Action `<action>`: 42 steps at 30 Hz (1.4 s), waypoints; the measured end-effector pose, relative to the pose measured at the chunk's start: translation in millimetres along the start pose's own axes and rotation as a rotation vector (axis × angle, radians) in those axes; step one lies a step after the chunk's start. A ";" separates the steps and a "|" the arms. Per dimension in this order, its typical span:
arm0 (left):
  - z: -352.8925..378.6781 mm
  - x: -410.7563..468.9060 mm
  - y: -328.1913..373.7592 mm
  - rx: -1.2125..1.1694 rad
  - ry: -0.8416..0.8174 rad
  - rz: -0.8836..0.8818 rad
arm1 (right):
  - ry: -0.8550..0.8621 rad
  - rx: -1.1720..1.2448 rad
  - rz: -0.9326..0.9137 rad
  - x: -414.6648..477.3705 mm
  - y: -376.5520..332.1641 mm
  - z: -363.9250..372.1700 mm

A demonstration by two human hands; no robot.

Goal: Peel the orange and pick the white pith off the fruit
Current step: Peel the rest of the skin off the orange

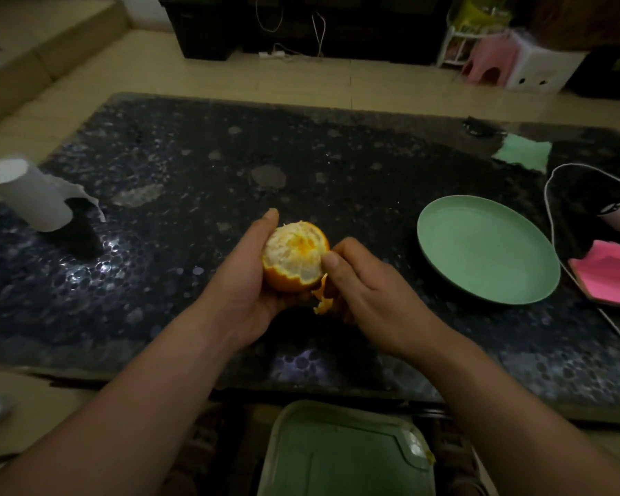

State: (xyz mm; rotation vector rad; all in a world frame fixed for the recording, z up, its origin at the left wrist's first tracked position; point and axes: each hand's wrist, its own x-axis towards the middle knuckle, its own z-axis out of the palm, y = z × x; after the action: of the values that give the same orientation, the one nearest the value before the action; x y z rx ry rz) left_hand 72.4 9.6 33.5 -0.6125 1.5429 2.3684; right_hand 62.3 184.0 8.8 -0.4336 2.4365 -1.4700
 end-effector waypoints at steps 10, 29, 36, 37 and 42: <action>6.1 -4.5 -0.7 0.061 -0.016 0.011 | 0.103 -0.475 -0.185 -3.3 -1.5 -2.1; 11.5 -8.1 -3.9 -0.009 -0.010 0.049 | 0.194 -0.111 -0.104 -2.4 -0.2 4.3; 2.3 -3.4 -1.0 0.098 -0.086 0.021 | 0.182 -0.244 -0.147 -2.4 2.1 -2.4; -1.7 -1.6 -0.4 0.156 -0.115 -0.006 | 0.189 -0.329 -0.171 -1.8 2.5 -5.5; -9.1 2.7 -3.3 0.178 -0.151 -0.095 | 0.170 -0.559 -0.280 -3.2 0.9 -3.3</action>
State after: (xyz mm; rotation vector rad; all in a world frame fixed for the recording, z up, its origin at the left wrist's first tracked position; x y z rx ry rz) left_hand 73.3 2.6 26.4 -0.4458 1.5985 2.1266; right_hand 64.0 188.2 9.7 -0.8169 3.0148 -0.9134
